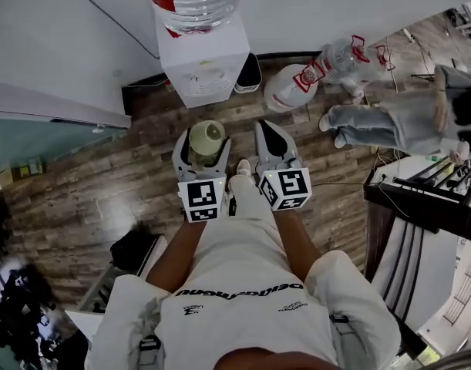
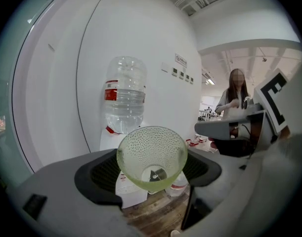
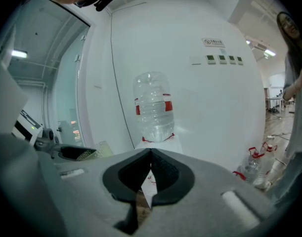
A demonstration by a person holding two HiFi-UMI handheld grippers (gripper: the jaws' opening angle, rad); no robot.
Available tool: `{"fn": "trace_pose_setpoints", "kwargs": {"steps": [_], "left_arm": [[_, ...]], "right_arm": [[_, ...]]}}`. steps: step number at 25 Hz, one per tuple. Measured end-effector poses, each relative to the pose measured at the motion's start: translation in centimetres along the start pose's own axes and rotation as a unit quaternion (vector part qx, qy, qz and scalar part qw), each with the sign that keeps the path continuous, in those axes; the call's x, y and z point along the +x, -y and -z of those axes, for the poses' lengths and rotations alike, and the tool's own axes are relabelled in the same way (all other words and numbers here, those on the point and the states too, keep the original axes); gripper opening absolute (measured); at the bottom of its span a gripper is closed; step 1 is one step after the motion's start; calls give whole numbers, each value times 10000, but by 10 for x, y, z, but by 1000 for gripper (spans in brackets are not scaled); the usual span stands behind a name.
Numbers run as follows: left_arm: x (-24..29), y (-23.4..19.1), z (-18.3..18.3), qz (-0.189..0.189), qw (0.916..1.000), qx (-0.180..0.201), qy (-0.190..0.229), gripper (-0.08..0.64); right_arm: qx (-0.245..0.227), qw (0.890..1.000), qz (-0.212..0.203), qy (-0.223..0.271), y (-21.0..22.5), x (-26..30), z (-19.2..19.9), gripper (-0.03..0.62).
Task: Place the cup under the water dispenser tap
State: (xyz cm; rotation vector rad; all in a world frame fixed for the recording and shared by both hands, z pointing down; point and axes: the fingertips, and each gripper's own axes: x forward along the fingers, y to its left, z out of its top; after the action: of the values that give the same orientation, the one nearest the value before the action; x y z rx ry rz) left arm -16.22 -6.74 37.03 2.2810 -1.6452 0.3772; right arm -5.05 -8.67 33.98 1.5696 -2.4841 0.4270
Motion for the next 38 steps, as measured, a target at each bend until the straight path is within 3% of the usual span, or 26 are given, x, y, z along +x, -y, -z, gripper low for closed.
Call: {"fn": "trace_pose_setpoints", "kwargs": {"steps": [8, 14, 26, 38], "left_arm": [[48, -3, 33, -108, 9997, 2, -215, 374], [107, 2, 59, -114, 9997, 159, -121, 374], [203, 2, 149, -95, 9988, 158, -460, 376], [281, -14, 216, -205, 9980, 279, -538, 376]], "right_arm": [[-12, 9999, -69, -143, 27, 35, 34, -2], [-25, 9998, -141, -108, 63, 66, 69, -2], [235, 9987, -43, -447, 116, 95, 168, -2], [278, 9982, 84, -519, 153, 109, 221, -2]]}}
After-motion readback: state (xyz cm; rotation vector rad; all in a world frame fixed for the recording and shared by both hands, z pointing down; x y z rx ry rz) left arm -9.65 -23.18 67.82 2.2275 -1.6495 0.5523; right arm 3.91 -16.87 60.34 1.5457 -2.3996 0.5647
